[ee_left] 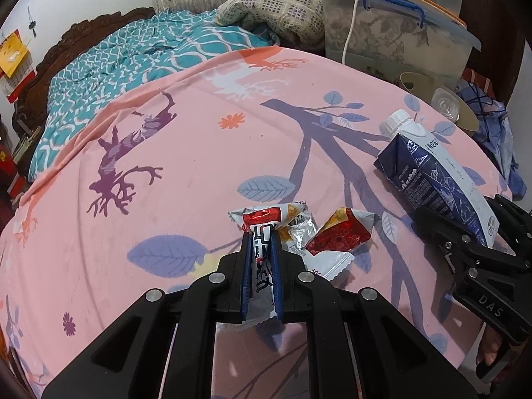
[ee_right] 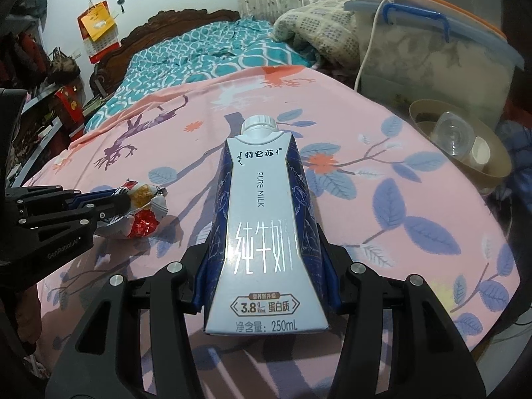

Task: Collect trash

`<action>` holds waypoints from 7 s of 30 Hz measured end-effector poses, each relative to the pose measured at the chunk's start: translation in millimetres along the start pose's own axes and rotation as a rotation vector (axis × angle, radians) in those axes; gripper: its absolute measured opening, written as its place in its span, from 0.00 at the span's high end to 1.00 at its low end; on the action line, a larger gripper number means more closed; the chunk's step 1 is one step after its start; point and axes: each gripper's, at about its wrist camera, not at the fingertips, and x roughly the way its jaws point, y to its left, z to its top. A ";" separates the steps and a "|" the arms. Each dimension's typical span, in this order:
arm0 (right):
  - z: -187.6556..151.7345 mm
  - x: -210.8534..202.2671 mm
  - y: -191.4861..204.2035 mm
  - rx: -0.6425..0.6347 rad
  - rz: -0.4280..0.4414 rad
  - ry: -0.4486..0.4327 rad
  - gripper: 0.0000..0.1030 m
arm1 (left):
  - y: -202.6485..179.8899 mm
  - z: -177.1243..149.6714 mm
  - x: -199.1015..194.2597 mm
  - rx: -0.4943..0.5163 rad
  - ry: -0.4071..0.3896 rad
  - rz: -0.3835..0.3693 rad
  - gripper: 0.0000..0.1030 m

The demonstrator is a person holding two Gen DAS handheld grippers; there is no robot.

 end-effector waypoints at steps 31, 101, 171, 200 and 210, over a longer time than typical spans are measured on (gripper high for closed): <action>-0.3 -7.4 -39.1 0.086 0.013 -0.043 0.48 | -50.4 30.2 14.7 0.094 0.009 -0.071 0.90; 38.7 -97.9 -141.6 0.335 -0.192 -0.260 0.18 | -104.2 98.2 -27.2 0.080 -0.239 -0.124 0.09; 10.9 -148.0 -16.1 0.413 -0.148 -0.304 0.03 | -13.4 12.4 -100.7 -0.027 -0.279 0.066 0.08; -0.4 -223.6 -6.6 0.395 -0.279 -0.632 0.03 | -50.4 40.7 -176.1 0.027 -0.493 0.071 0.08; 0.0 -222.9 -4.4 0.392 -0.273 -0.632 0.03 | -47.3 37.6 -179.1 0.015 -0.503 0.077 0.08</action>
